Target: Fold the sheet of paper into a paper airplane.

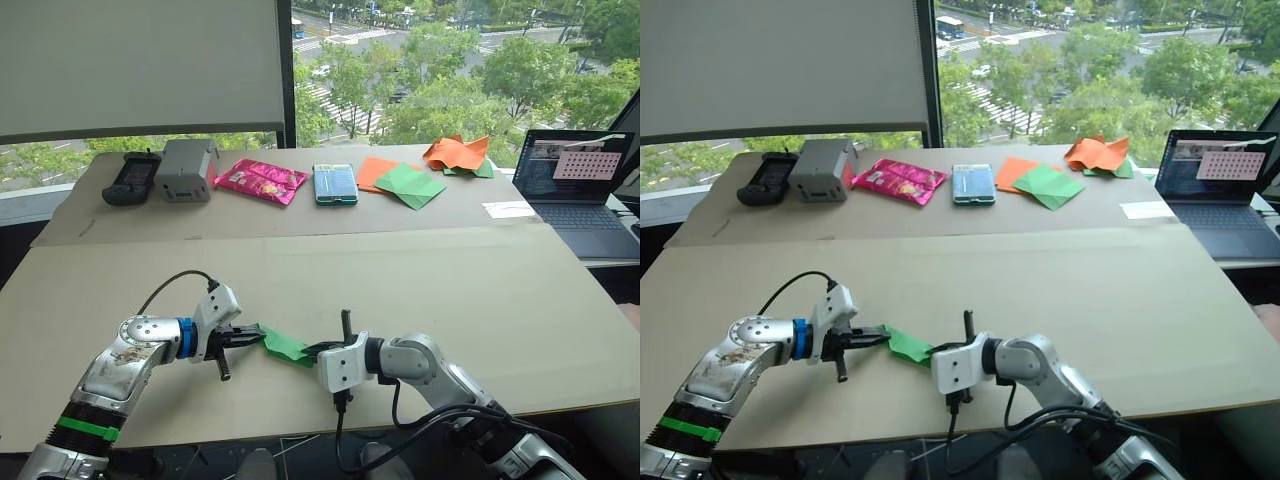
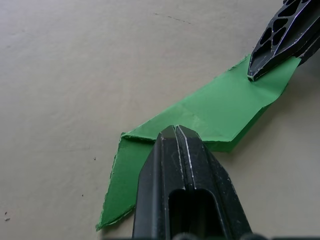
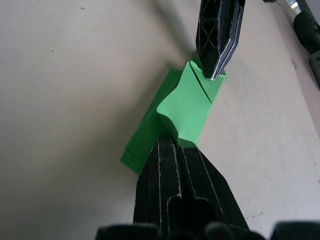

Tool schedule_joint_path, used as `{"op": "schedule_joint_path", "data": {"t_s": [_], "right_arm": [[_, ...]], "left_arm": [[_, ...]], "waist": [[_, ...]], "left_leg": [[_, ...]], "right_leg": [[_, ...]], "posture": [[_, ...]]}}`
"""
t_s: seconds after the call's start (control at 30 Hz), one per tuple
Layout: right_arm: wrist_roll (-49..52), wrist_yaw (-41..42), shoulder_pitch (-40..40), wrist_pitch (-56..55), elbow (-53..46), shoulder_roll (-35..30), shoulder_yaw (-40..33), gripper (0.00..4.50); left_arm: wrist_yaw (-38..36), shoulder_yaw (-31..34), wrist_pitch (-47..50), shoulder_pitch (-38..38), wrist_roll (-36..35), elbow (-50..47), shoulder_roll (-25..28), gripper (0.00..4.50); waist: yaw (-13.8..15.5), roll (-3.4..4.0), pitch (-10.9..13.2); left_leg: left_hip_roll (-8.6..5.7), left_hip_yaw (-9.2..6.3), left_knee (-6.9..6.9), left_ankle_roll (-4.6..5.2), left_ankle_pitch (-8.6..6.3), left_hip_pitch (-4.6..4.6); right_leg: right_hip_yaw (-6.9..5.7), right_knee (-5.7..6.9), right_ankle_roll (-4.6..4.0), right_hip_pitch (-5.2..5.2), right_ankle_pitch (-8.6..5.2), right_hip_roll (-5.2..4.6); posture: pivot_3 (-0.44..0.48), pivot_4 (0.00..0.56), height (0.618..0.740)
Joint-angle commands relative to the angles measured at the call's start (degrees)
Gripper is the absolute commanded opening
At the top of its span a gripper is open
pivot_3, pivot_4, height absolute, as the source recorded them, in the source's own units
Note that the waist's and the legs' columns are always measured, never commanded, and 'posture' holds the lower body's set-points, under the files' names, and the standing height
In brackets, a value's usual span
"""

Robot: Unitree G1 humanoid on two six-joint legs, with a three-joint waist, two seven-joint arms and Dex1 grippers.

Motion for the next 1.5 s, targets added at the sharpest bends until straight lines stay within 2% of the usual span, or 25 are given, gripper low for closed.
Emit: {"op": "schedule_joint_path", "data": {"t_s": [0.03,0.1,0.3,0.5,0.63,0.67,0.7,0.73,0.9,1.03,1.5], "right_arm": [[-0.1,0.6,0.4,0.6,-1.5,-0.1,0.1,0.31],[0.5,1.0,0.5,1.3,-2.3,-0.1,-0.2,0.86],[4.1,4.3,1.8,6.2,-7.3,-1.2,-1.9,2.91],[16.0,8.6,2.5,16.3,-14.3,-0.4,-7.1,2.91],[25.4,7.3,0.2,27.7,-14.6,4.6,-12.3,2.91],[25.4,6.0,-0.8,29.4,-13.6,5.9,-12.8,2.40],[24.9,5.0,-1.9,30.7,-12.3,7.0,-12.5,2.18],[23.8,3.8,-3.0,32.3,-10.7,7.9,-11.8,1.73],[19.2,0.6,-5.9,34.1,-3.0,11.1,-6.5,0.11],[17.5,0.3,-6.2,34.6,-0.2,12.3,-3.4,0.05],[15.2,0.0,-6.5,39.2,2.8,12.4,-0.7,0.05]], "left_arm": [[-0.6,-0.1,-1.3,-0.3,0.8,-0.1,-0.1,0.00],[-0.6,-0.1,-1.1,-0.4,0.6,-0.2,-0.2,0.00],[-0.8,-0.1,-1.1,-0.4,0.7,-0.2,-0.1,0.00],[-0.6,-0.9,-1.8,-0.1,1.6,0.2,-0.5,0.00],[0.0,-1.7,-2.7,-0.8,3.1,0.9,-1.1,0.00],[-0.2,-1.8,-2.8,-0.9,3.3,0.9,-1.0,0.00],[-0.3,-1.9,-3.0,-0.8,3.6,1.0,-0.8,0.00],[-0.3,-1.9,-3.1,-0.7,3.7,1.0,-0.8,0.00],[-0.5,-2.0,-3.5,-0.2,4.2,1.3,-0.8,0.00],[-0.5,-2.1,-3.6,-0.1,4.7,1.4,-0.7,0.00],[-0.1,-2.7,-3.8,0.3,5.4,1.7,-1.2,0.00]], "waist": [[0.0,0.00,0.0],[0.0,0.00,0.0],[0.1,0.00,0.0],[0.2,0.01,0.0],[0.3,0.01,0.0],[0.3,0.02,0.0],[0.3,0.03,0.0],[0.3,0.05,0.0],[0.3,0.07,0.0],[0.3,0.10,0.0],[0.1,0.25,-0.1]], "left_leg": [[0.00,0.00,0.00,0.00,0.00,0.00],[0.00,0.00,0.00,0.00,0.00,0.00],[0.00,0.00,0.00,0.00,0.00,0.00],[0.00,0.00,0.01,-0.01,-0.01,-0.03],[0.00,0.00,0.01,-0.03,-0.02,-0.03],[0.00,0.00,0.01,-0.03,-0.02,-0.03],[0.00,-0.01,0.01,-0.03,-0.02,-0.03],[0.00,-0.01,0.01,-0.03,-0.02,-0.02],[0.00,-0.01,0.00,0.00,0.00,-0.03],[0.00,0.00,0.00,0.14,0.09,-0.04],[0.00,-0.01,0.00,0.08,0.05,-0.01]], "right_leg": [[0.00,0.00,0.00,0.00,0.00,0.00],[0.00,0.00,0.00,0.00,0.00,0.00],[0.00,0.00,0.00,0.01,0.00,0.00],[0.00,0.01,0.00,0.00,0.00,0.00],[0.00,0.01,0.00,0.02,0.00,0.00],[0.00,0.01,0.00,0.02,0.00,0.00],[-0.01,0.02,0.00,0.02,0.00,0.01],[-0.01,0.02,0.00,0.01,0.00,0.01],[-0.01,0.03,0.00,-0.01,0.00,0.01],[-0.01,0.06,0.00,0.00,0.00,0.01],[-0.01,0.10,0.00,0.00,0.00,0.01]], "posture": [[0.000,0.150,0.718],[0.000,0.150,0.718],[0.000,0.150,0.718],[0.000,0.150,0.718],[0.000,0.150,0.718],[0.000,0.150,0.718],[0.000,0.150,0.718],[0.000,0.150,0.718],[0.000,0.150,0.718],[0.000,0.150,0.718],[0.000,0.150,0.718]]}}
